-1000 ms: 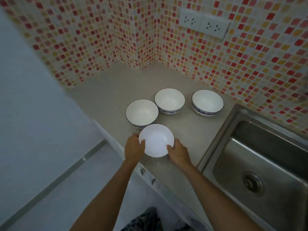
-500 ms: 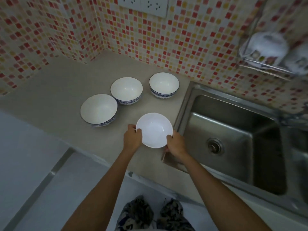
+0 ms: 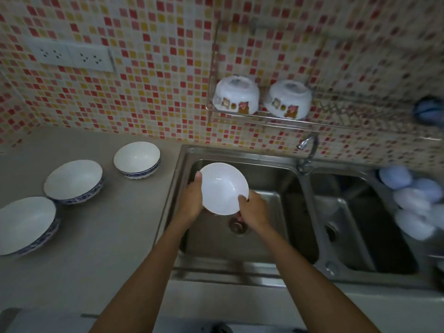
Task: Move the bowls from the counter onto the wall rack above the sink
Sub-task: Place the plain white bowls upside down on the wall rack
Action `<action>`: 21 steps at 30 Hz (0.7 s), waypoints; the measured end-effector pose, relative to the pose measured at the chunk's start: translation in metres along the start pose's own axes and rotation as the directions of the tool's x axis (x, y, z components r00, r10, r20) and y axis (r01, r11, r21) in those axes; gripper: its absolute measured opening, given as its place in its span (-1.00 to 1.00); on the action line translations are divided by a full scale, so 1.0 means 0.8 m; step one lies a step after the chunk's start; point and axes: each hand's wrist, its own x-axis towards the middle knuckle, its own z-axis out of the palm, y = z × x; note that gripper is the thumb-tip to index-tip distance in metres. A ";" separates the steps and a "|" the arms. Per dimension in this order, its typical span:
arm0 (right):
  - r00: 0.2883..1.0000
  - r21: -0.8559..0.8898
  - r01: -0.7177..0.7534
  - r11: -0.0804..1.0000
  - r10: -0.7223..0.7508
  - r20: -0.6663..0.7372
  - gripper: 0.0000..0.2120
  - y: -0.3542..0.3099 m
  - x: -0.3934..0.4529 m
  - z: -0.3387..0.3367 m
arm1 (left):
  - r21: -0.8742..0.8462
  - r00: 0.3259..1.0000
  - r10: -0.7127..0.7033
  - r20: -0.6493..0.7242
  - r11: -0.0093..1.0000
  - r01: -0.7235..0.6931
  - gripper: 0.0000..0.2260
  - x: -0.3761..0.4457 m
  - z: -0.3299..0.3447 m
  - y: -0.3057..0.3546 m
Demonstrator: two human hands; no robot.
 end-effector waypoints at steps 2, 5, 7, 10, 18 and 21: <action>0.992 -0.009 0.082 0.997 -0.082 -0.098 -0.67 0.007 0.008 -0.039 | -0.005 0.999 0.037 0.021 0.999 -0.037 -0.57 0.003 0.028 0.021; 0.938 0.028 0.246 0.969 -0.231 -0.257 -0.62 0.008 0.029 -0.104 | -0.088 0.992 0.126 -0.014 0.988 -0.127 -0.64 0.011 0.065 0.070; 0.859 -0.010 0.366 0.930 -0.342 -0.380 -0.68 0.003 0.051 -0.147 | -0.107 0.976 0.213 -0.044 0.970 -0.217 -0.69 0.022 0.084 0.104; 0.667 -0.206 0.504 0.839 -0.529 -0.524 -0.74 -0.003 0.084 -0.204 | -0.155 0.949 0.303 -0.087 0.937 -0.313 -0.65 0.032 0.108 0.150; 0.641 -0.567 0.376 0.733 -0.648 -0.412 -0.53 0.018 0.184 -0.246 | 0.072 0.837 0.547 -0.027 0.836 -0.544 -0.57 0.062 0.163 0.250; 0.543 -0.589 0.400 0.702 -0.700 -0.464 -0.55 0.025 0.192 -0.240 | 0.271 0.776 0.630 -0.020 0.751 -0.602 -0.42 0.090 0.179 0.277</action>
